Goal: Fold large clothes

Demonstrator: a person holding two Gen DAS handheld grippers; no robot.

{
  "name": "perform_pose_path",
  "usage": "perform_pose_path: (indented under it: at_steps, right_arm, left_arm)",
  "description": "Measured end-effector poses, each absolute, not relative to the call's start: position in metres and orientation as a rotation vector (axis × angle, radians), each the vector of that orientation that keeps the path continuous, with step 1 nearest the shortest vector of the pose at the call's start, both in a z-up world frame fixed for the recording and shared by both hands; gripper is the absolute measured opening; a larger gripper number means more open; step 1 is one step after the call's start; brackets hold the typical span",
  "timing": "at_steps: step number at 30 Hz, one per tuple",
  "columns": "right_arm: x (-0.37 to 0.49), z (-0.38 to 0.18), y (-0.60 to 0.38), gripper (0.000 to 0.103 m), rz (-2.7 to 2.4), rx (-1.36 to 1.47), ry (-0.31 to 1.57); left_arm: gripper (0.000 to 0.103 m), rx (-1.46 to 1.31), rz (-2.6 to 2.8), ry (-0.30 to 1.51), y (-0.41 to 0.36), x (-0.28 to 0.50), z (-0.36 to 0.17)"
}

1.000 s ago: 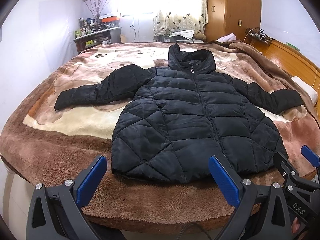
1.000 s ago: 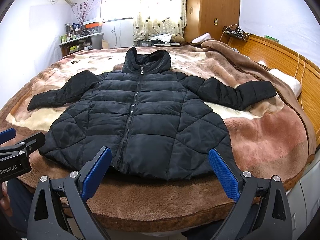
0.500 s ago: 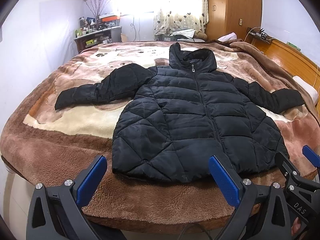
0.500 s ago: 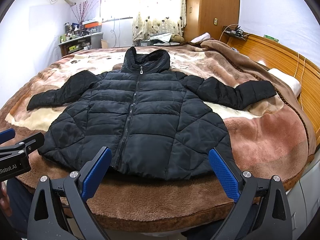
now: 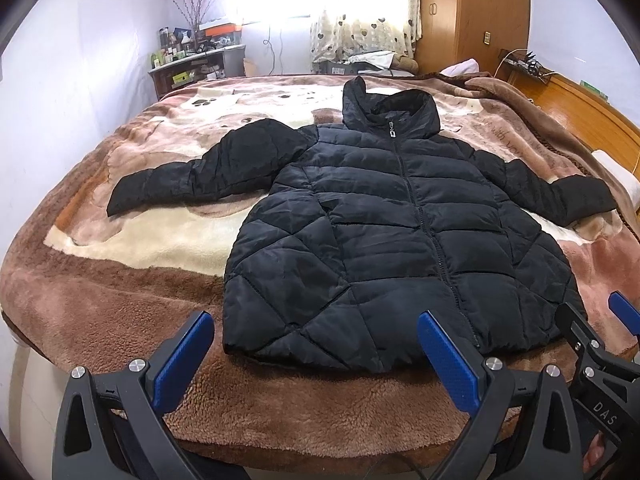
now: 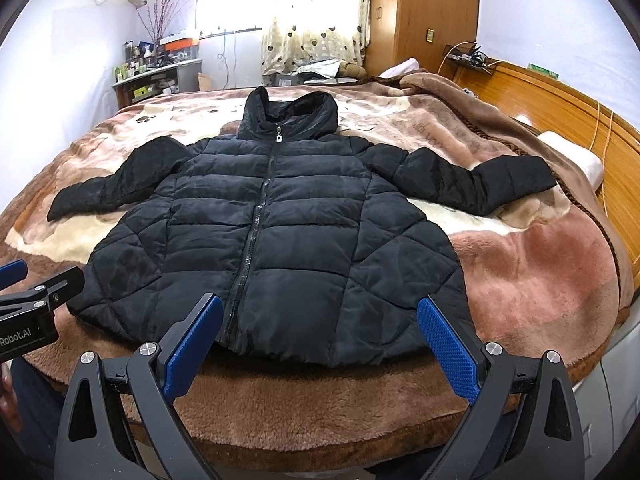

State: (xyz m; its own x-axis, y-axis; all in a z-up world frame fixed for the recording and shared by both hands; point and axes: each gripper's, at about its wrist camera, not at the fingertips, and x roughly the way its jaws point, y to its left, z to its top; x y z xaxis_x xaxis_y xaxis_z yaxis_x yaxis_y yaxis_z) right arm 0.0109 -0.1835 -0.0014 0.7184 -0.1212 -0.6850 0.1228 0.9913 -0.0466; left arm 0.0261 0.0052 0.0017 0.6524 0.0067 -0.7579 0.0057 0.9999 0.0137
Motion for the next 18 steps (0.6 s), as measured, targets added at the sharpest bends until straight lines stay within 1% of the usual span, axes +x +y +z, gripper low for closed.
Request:
perform_pose_path:
  at_steps: [7, 10, 13, 18]
  right_arm:
    - [0.037, 0.001, -0.181, 0.098, -0.131, -0.004, 0.762]
    - [0.055, 0.003, -0.178, 0.098, -0.120, -0.010, 0.755]
    - [0.078, 0.006, -0.171, 0.098, -0.107, -0.026, 0.740]
    - [0.118, 0.002, -0.156, 0.098, -0.084, -0.046, 0.748]
  left_arm:
    - [0.103, -0.013, 0.018, 0.866, 0.026, 0.056, -0.004]
    - [0.103, -0.080, 0.036, 0.858, 0.056, 0.084, -0.006]
    - [0.103, -0.148, 0.114, 0.844, 0.102, 0.123, -0.010]
    - [0.103, -0.267, 0.233, 0.878, 0.177, 0.182, -0.028]
